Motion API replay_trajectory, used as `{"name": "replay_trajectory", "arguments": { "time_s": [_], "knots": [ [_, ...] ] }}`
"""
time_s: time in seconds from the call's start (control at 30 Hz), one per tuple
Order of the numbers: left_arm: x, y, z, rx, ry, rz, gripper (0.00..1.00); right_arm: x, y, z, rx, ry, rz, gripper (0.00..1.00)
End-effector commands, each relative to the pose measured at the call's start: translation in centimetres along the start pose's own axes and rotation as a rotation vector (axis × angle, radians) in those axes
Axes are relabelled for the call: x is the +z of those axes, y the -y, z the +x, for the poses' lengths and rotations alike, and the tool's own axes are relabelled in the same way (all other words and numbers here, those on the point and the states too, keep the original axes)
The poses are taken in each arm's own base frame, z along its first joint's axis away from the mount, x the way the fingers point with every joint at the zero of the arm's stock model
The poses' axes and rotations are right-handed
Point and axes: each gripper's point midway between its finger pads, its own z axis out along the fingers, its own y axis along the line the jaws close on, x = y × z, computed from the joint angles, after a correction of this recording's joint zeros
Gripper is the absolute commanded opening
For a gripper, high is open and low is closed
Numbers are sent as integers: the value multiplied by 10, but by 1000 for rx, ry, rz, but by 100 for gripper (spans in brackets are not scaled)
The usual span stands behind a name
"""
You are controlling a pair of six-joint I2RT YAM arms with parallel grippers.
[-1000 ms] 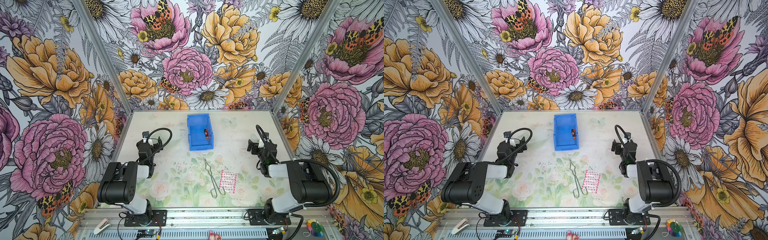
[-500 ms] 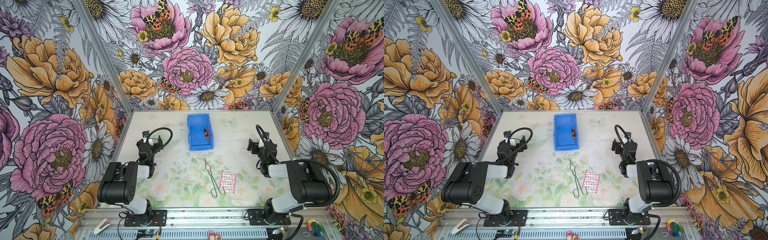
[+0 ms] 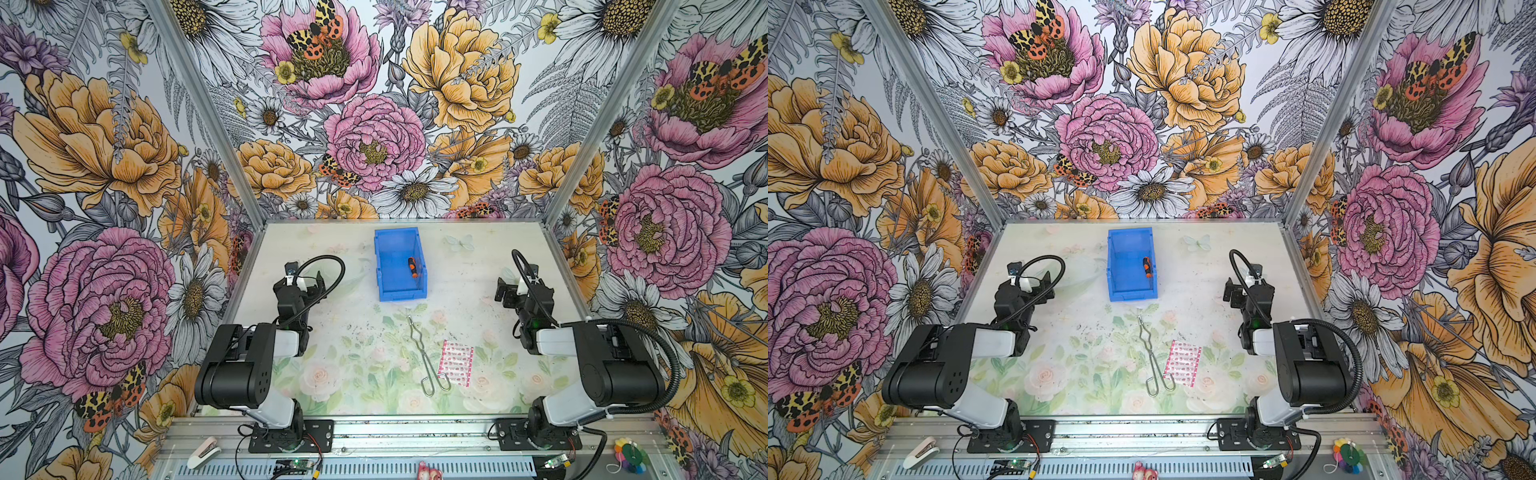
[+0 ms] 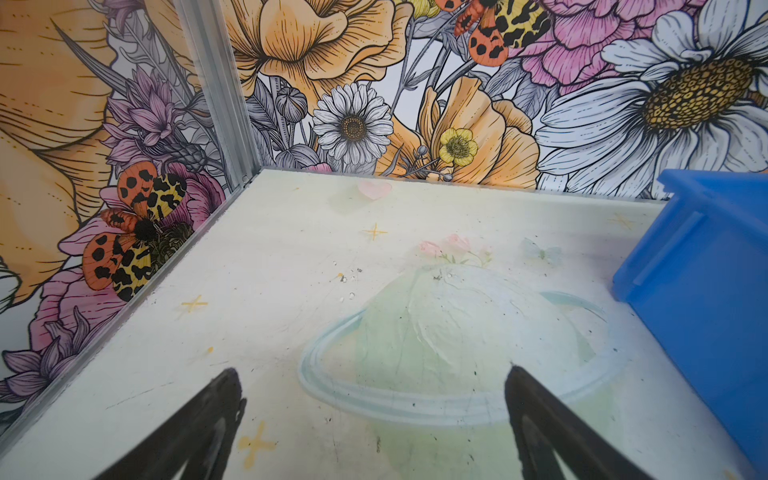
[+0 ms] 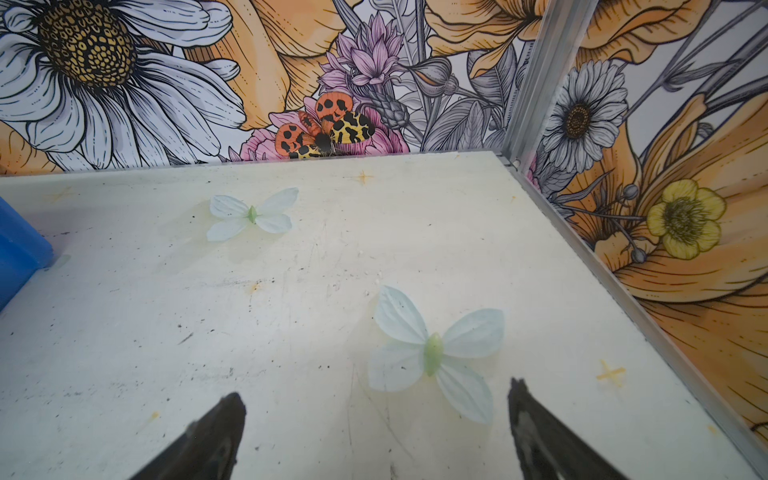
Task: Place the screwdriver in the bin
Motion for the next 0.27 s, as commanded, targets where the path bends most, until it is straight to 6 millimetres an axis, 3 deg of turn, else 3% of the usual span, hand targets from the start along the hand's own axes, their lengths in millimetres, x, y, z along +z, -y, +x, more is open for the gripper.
{"name": "replay_trajectory", "arguments": {
  "time_s": [0.0,0.23],
  "knots": [
    [-1,0,-2,9,14,11,99,0,0,-17,-12,57,8,100],
    [-1,-1,-2,4,12,18,99,0,0,-17,-12,57,8,100]
  ]
}}
